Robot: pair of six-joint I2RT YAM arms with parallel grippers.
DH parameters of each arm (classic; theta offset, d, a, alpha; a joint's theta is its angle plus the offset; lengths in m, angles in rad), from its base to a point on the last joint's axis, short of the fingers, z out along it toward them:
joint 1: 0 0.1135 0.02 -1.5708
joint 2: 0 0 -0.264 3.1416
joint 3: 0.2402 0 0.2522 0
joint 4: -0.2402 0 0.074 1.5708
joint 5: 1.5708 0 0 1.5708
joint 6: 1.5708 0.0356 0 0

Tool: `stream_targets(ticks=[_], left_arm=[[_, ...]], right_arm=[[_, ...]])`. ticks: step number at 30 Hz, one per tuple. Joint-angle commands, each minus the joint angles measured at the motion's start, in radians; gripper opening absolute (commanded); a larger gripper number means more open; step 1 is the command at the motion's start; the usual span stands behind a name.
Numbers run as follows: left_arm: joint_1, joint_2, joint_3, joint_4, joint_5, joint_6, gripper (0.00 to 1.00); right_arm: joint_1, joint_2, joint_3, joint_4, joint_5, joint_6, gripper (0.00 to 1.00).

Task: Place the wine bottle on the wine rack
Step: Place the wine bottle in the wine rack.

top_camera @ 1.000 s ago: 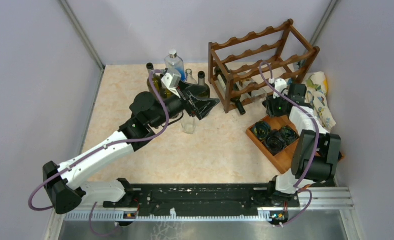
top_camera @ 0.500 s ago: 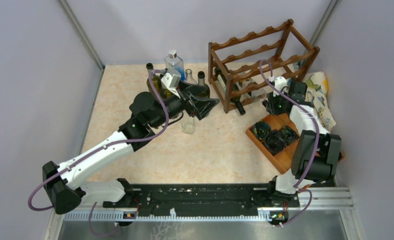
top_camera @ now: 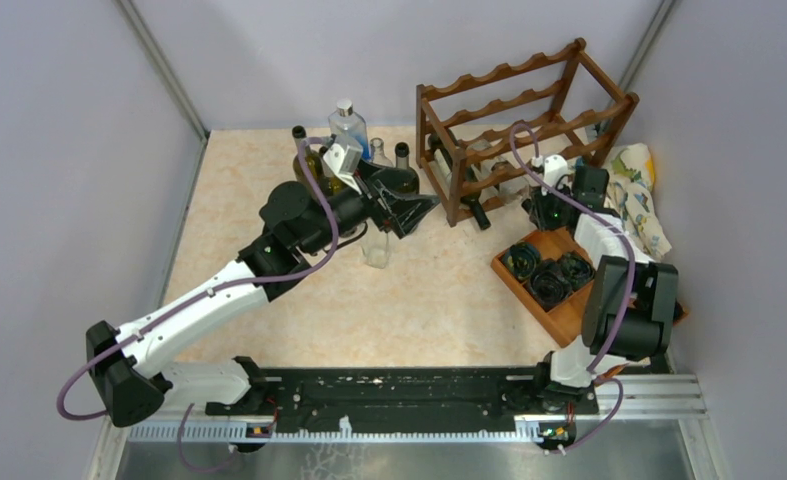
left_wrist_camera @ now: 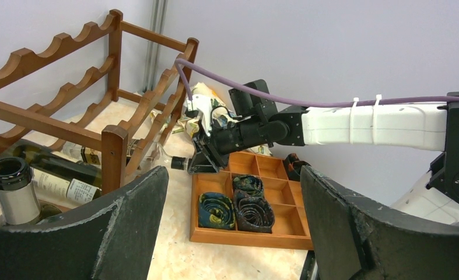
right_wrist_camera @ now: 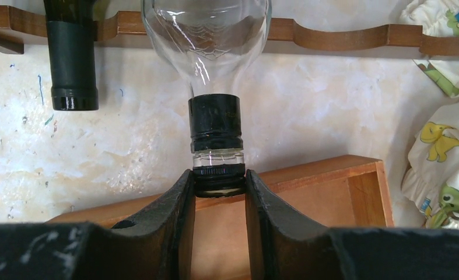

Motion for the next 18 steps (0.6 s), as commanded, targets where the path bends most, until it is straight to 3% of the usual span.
stream_targets(ticks=[1,18], left_arm=[[0.001,0.013,0.052,0.004,0.014,0.010,0.89],[0.001,0.057,0.088,-0.011,0.028,0.007,0.89]], right_arm=[[0.016,0.045,-0.016,0.066,0.004,-0.003,0.00],[0.040,0.113,-0.068,0.104,0.071,-0.009,0.00]])
